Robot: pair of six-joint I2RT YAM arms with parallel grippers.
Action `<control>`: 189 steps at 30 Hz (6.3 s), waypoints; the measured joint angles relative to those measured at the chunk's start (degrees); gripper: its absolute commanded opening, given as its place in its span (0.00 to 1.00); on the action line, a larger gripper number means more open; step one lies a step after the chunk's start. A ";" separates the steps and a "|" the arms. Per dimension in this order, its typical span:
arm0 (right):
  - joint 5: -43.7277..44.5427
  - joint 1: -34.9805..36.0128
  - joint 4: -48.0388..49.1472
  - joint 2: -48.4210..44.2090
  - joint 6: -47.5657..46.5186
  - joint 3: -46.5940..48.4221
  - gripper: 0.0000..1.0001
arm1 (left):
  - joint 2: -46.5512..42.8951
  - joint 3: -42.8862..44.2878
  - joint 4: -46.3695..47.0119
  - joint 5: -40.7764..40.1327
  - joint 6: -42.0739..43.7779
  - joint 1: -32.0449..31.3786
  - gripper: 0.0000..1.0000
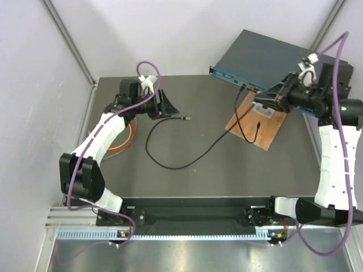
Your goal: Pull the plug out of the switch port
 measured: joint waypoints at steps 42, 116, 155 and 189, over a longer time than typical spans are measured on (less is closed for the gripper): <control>-6.01 18.64 18.60 12.48 5.86 2.14 0.66 | -7.17 10.91 -11.98 -33.29 0.44 2.32 0.00; 15.72 -1.68 -10.29 13.11 -12.33 17.07 0.66 | 35.87 35.30 36.59 -10.64 -44.83 -21.97 0.57; 13.09 -4.57 -9.84 13.38 -15.50 15.65 0.66 | 36.52 38.01 32.30 -14.73 -44.54 -25.79 0.42; 12.33 -4.94 -8.61 12.15 -15.26 12.48 0.67 | 37.77 40.09 32.17 -16.09 -47.82 -25.99 0.15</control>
